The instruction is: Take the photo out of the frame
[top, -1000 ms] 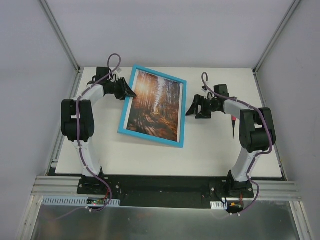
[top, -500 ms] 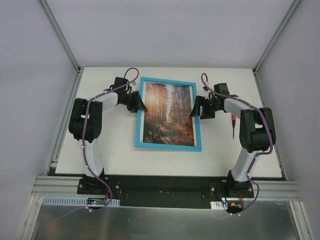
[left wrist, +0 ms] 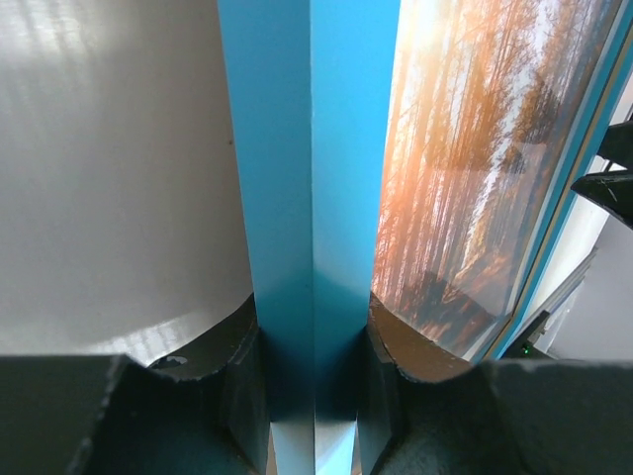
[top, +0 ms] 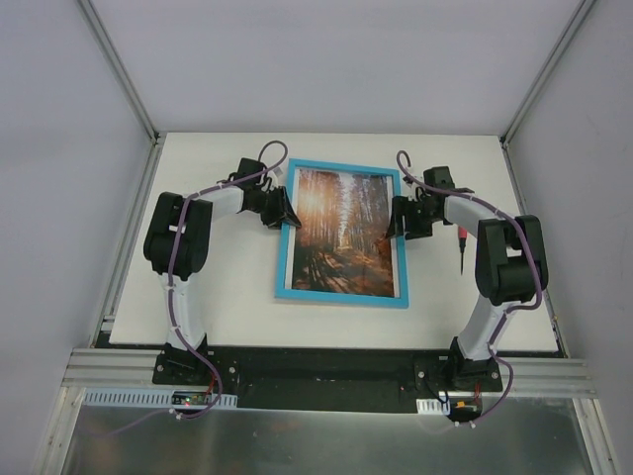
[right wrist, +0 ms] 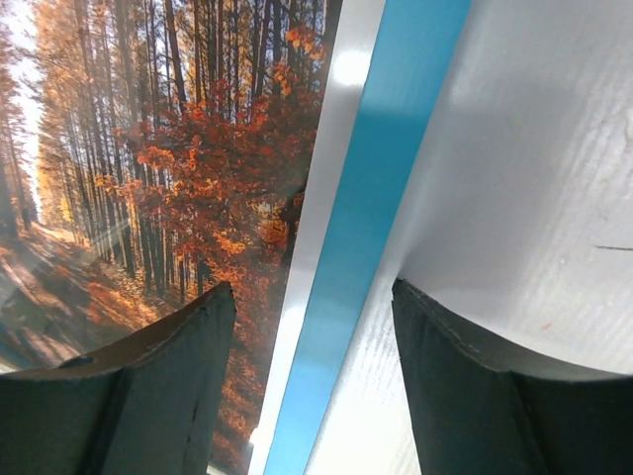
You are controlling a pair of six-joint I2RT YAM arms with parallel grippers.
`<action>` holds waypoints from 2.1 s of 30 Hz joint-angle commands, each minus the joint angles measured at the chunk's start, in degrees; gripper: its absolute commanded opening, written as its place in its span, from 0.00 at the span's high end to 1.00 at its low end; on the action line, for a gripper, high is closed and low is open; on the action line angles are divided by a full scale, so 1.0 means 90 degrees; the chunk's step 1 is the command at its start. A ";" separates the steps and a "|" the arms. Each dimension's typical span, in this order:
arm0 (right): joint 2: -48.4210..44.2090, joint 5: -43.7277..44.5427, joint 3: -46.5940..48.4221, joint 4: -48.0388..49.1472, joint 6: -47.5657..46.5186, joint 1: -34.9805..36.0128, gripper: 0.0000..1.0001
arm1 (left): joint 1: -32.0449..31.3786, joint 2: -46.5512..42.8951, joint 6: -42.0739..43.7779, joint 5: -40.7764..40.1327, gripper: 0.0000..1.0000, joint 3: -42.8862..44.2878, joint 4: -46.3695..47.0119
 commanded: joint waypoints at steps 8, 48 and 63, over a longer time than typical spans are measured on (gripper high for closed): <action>-0.0237 0.0630 -0.0184 -0.0348 -0.0186 0.0004 0.44 | -0.0202 0.0358 0.0320 -0.0501 0.59 -0.0006 -0.0397; 0.0544 0.0816 0.1095 -0.1002 0.0244 0.0921 0.92 | 0.0315 0.0065 0.1746 -0.2210 0.39 0.0492 -0.2213; -0.0188 0.0933 0.1231 -0.1070 0.0117 0.0951 1.00 | 0.0315 -0.0296 0.1765 -0.2327 0.79 0.1077 -0.2633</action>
